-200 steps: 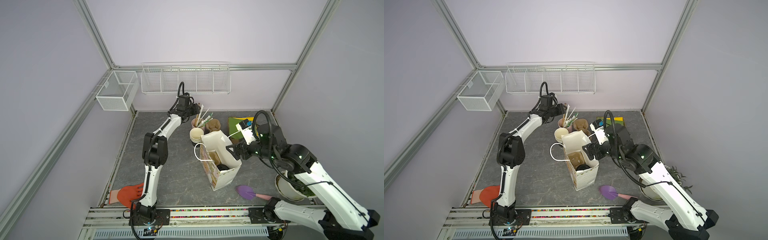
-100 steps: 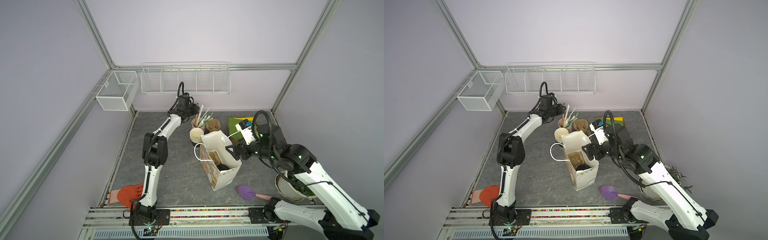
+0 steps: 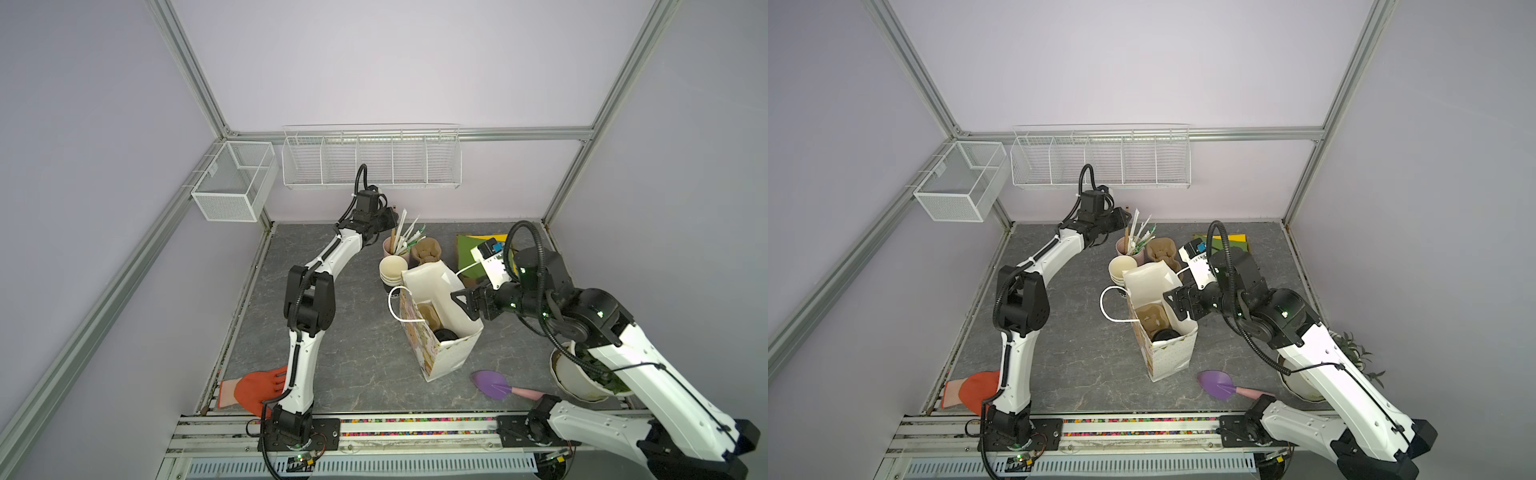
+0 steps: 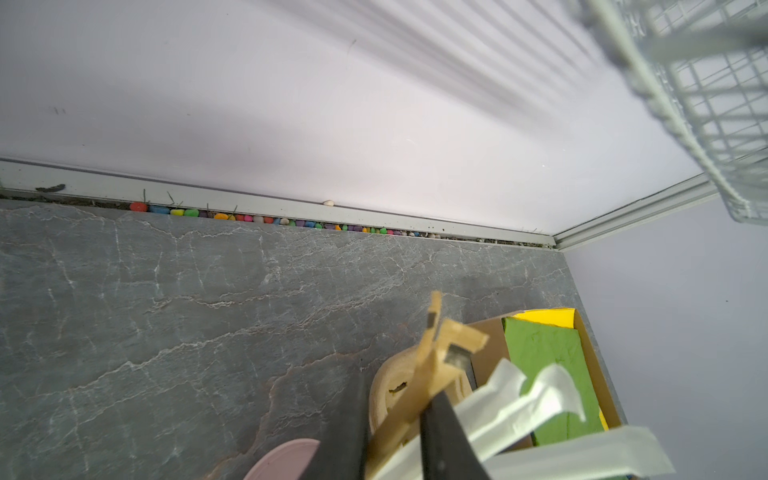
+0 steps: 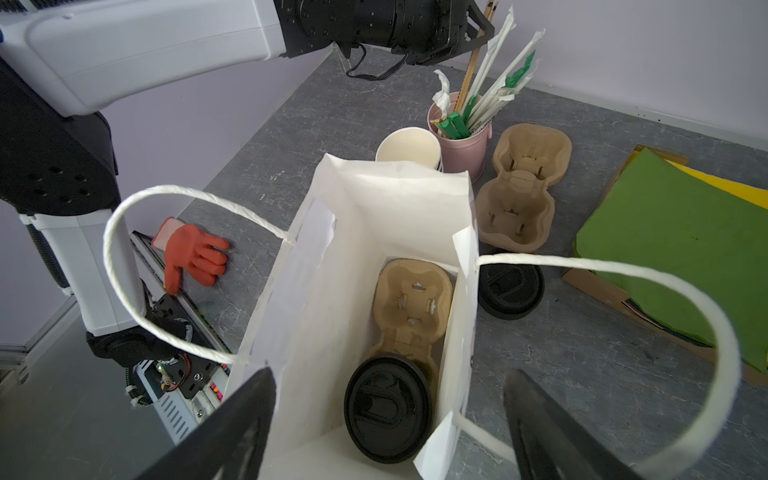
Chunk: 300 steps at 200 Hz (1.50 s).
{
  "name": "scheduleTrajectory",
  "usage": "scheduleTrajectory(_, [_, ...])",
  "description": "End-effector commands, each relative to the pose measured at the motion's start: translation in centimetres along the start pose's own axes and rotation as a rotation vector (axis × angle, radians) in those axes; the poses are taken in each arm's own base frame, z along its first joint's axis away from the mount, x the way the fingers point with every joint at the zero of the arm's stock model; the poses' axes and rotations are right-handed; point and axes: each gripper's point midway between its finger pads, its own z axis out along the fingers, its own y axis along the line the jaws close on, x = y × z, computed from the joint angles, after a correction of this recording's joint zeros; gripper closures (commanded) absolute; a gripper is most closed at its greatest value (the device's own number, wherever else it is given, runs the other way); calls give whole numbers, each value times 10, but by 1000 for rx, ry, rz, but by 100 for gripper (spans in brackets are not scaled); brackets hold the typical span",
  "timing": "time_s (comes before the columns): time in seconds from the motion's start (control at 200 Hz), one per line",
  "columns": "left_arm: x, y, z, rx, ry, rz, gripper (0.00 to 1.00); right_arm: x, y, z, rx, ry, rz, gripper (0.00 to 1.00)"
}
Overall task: Pack the takeout coffee
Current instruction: 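Grasp the tan wrapped straw in the pink cup with the left gripper, then lift the tan straw up out of the pink cup with the left gripper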
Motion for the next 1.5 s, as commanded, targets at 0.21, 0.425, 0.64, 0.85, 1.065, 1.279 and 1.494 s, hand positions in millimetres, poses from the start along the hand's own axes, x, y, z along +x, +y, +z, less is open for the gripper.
scheduleTrajectory(0.21, [-50, -31, -36, 62, -134, 34, 80, -2, 2, 1, -21, -15, 3, 12])
scheduleTrajectory(0.425, [-53, -33, -41, 64, -140, 40, 82, -2, 3, 0, -24, -16, 5, 12])
scheduleTrajectory(0.64, [-67, -39, -57, 39, -174, 96, 83, -2, 4, 2, -31, -15, 9, 12])
scheduleTrajectory(0.85, [-78, -44, -64, 26, -197, 142, 86, -1, 5, 4, -37, -14, 14, 12])
scheduleTrajectory(1.065, [-87, -51, -71, 40, -223, 162, 91, -1, 5, 6, -40, -12, 21, 12])
scheduleTrajectory(1.279, [-93, -52, -77, 9, -230, 212, 91, 0, 6, 9, -45, -6, 22, 12])
scheduleTrajectory(1.494, [-103, -53, -89, -26, -259, 276, 93, 0, 7, 13, -51, -1, 26, 12])
